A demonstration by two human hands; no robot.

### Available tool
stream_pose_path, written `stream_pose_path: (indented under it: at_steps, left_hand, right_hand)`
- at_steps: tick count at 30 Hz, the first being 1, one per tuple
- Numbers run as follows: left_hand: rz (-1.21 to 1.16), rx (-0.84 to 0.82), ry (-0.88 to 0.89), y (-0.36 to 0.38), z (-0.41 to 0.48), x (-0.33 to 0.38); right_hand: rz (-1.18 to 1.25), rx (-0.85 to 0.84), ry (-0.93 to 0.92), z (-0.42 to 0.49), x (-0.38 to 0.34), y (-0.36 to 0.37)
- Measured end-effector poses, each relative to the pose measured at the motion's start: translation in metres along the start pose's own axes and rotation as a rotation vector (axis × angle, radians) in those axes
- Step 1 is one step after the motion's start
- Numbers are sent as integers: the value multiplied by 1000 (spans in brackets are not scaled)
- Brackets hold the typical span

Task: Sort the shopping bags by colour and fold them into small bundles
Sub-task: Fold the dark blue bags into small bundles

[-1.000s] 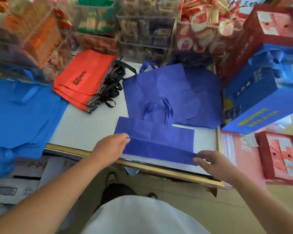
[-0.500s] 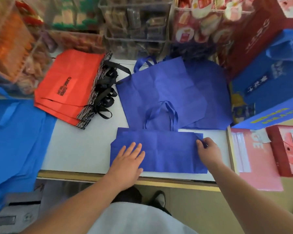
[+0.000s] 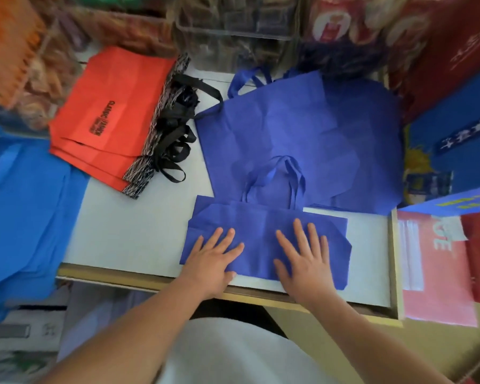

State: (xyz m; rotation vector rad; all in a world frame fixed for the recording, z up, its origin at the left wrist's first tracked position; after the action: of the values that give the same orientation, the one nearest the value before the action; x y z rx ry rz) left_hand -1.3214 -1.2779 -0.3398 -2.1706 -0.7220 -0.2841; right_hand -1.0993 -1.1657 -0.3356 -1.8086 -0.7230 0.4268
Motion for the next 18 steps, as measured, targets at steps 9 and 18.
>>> stream_pose_path:
  at_steps: [9,18]
  left_hand:
    - [-285,172,-13,-3,2,-7]
    - [-78,322,217,14,-5,-34]
  right_hand:
    - [81,-367,-36,8,22,21]
    - [172,-514,4,17,18,11]
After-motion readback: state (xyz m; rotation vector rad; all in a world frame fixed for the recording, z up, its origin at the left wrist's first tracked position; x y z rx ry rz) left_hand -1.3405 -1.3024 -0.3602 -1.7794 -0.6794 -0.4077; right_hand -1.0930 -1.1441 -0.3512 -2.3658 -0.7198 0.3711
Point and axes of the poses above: each hand's wrist, its own z-axis towards the middle knuckle, its own y-axis out of the palm, x = y × z, the point moved 1 cm from there along z, towards the middle knuckle, and after that the axes turned 15 degrees about -z, right-handed, at the moved point
